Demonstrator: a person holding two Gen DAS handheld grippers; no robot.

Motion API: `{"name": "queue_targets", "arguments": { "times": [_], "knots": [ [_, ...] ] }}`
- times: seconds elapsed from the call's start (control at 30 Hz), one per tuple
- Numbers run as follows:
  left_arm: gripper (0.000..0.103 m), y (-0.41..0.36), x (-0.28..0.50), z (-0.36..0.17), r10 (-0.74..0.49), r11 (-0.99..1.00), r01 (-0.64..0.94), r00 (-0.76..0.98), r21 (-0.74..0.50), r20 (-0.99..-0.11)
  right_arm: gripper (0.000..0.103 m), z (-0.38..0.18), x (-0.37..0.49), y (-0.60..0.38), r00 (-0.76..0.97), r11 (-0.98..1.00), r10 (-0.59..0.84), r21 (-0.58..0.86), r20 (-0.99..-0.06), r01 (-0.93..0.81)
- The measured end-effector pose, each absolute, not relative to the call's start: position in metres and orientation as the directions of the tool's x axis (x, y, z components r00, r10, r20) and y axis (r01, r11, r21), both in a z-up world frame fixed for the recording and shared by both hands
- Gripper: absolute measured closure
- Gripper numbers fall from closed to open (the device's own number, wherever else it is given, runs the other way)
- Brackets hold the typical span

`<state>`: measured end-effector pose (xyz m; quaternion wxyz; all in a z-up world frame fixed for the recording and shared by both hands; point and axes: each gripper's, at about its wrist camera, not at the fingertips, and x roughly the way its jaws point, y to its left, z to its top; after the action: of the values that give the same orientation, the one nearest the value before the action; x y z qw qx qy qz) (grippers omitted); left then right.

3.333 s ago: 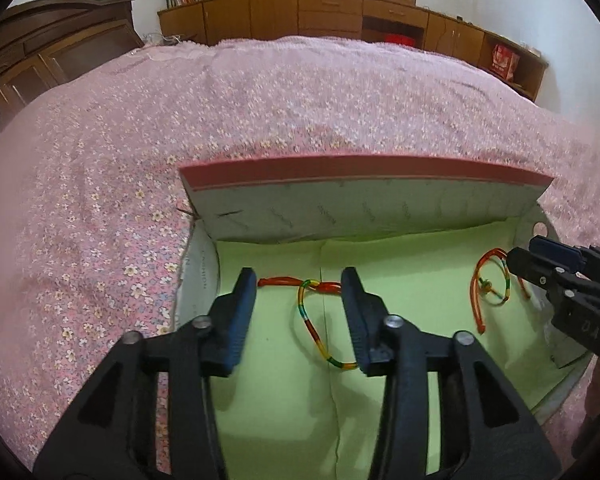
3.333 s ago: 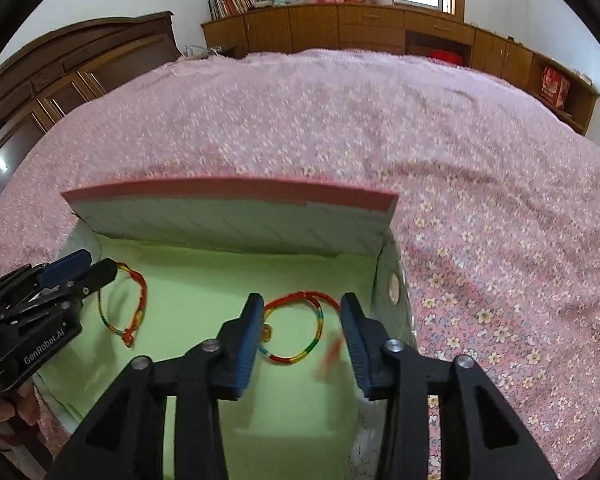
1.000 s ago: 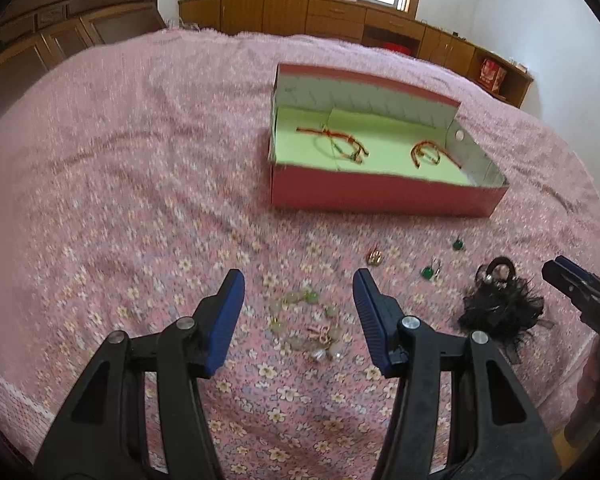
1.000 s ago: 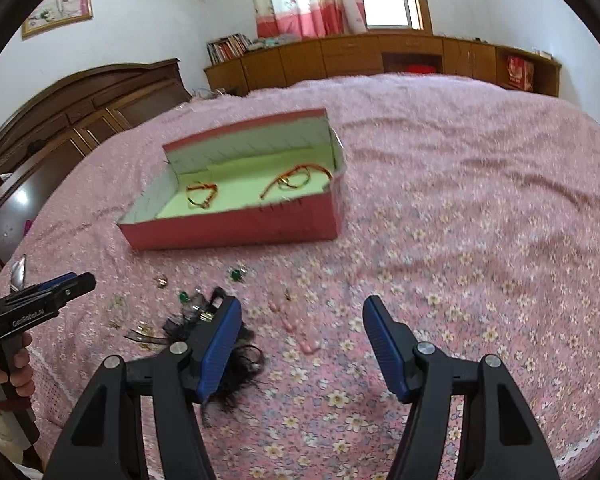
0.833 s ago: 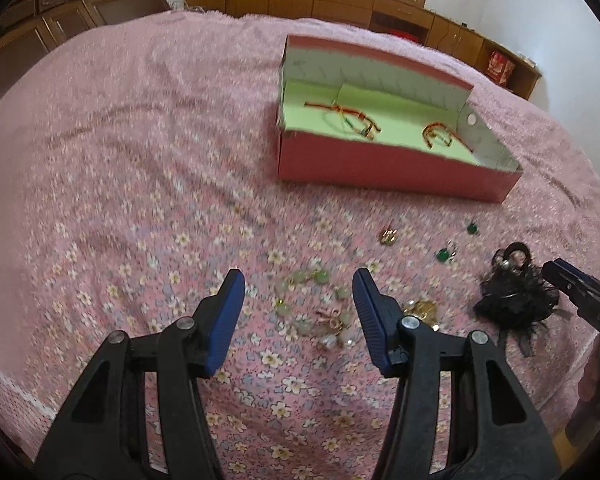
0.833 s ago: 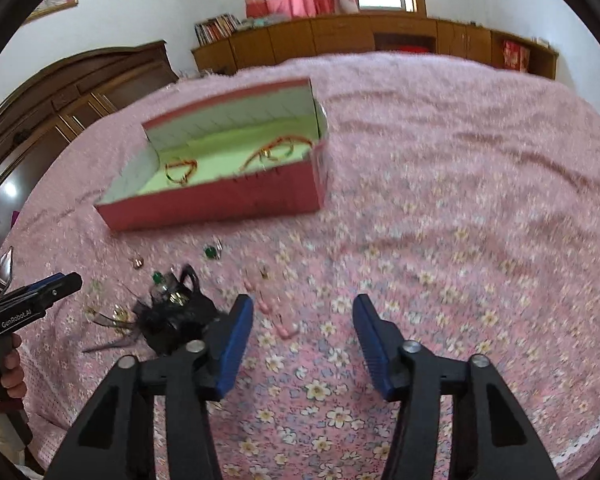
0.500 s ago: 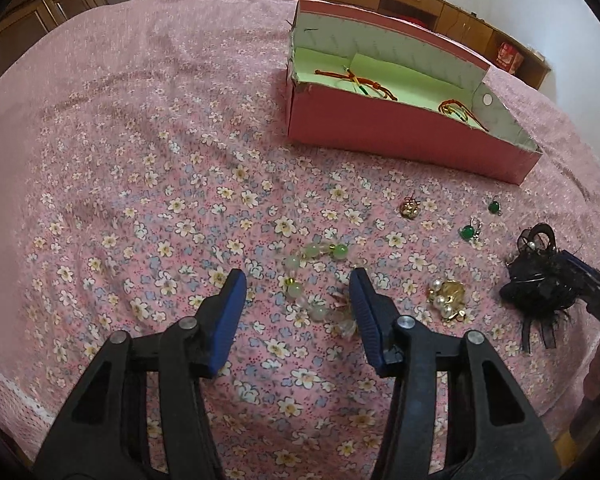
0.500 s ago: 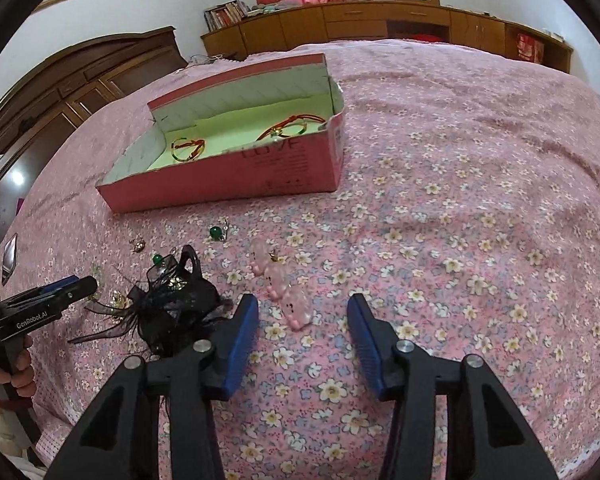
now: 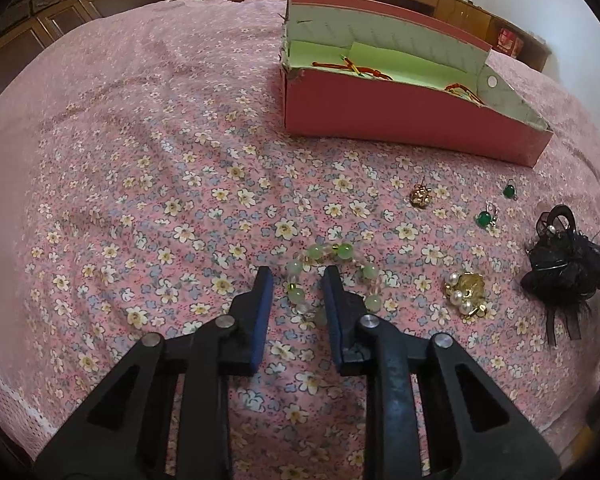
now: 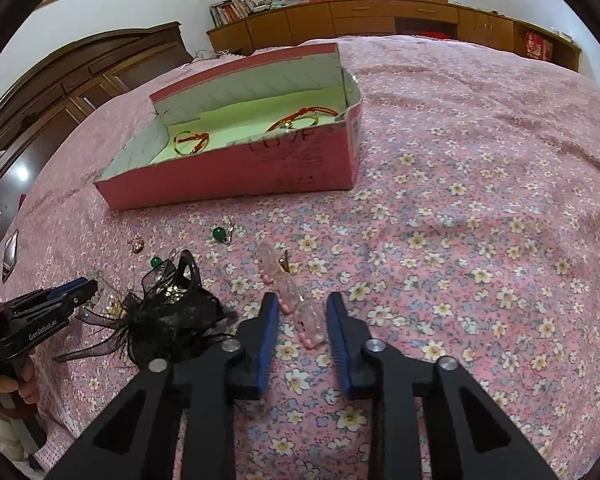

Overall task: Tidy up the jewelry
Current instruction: 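Grasp the jade bracelet with the left tool while the right tool grasps the pink clip, then carry the jade bracelet and pink hair clip into the shoebox with both tools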

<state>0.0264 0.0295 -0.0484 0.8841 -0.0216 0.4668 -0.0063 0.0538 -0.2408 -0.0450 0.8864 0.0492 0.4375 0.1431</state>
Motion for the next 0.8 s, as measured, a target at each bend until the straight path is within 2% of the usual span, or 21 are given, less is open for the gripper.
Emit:
{"name": "queue_targets", "arguments": {
  "times": [0.13, 0.27, 0.8],
  "knots": [
    [0.094, 0.029, 0.027, -0.049, -0.043, 0.999, 0.002, 0.564, -0.051, -0.825, 0.092, -0.045, 0.052, -0.235, 0.567, 0.949, 0.308, 0.204, -0.764, -0.241],
    [0.103, 0.027, 0.027, -0.047, -0.059, 0.998, 0.018, 0.562, -0.059, -0.825, 0.092, -0.045, 0.050, -0.233, 0.566, 0.946, 0.316, 0.209, -0.761, -0.248],
    [0.103, 0.028, 0.011, -0.026, -0.135, 0.990, 0.060, 0.596, -0.124, -0.792, 0.093, -0.030, 0.035, -0.242, 0.592, 0.935, 0.354, 0.250, -0.724, -0.253]
  ]
}}
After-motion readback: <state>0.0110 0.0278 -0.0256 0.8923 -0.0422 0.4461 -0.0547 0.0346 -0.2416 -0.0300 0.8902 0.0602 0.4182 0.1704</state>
